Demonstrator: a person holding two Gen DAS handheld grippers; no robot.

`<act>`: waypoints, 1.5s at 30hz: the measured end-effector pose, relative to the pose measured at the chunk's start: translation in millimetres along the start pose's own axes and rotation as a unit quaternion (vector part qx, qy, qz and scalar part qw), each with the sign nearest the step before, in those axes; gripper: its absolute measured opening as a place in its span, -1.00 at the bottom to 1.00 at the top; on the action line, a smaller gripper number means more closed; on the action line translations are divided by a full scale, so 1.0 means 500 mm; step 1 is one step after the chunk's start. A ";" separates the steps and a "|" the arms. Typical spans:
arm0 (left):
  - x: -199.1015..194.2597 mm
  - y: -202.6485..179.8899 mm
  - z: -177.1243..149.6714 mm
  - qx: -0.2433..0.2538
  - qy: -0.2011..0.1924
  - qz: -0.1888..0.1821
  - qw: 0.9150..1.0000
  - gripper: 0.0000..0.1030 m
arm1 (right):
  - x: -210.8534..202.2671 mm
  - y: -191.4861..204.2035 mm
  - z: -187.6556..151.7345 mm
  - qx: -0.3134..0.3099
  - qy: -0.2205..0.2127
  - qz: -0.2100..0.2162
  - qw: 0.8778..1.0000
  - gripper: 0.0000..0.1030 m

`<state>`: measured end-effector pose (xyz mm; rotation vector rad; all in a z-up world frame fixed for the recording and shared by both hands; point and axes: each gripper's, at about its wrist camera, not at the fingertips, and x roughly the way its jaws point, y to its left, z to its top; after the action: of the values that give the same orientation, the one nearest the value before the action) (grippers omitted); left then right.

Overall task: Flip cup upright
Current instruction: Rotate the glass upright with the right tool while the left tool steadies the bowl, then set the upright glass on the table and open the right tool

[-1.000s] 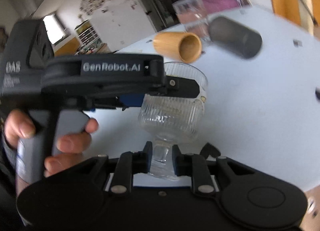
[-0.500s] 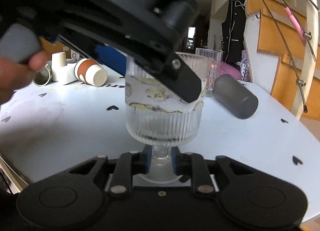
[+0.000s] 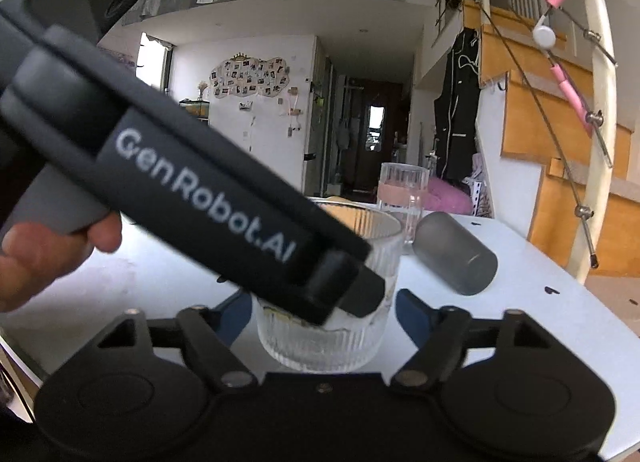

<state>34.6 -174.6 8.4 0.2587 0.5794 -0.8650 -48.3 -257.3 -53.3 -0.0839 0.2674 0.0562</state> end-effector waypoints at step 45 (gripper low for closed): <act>0.006 0.083 -0.032 -0.091 -0.070 0.090 0.989 0.74 | 0.068 -0.232 0.048 0.043 -0.002 -0.228 0.973 0.96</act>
<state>62.3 -143.3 -7.0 0.0822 0.4917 -0.6453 -1.4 -369.1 -30.7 -0.0569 0.2405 -0.4125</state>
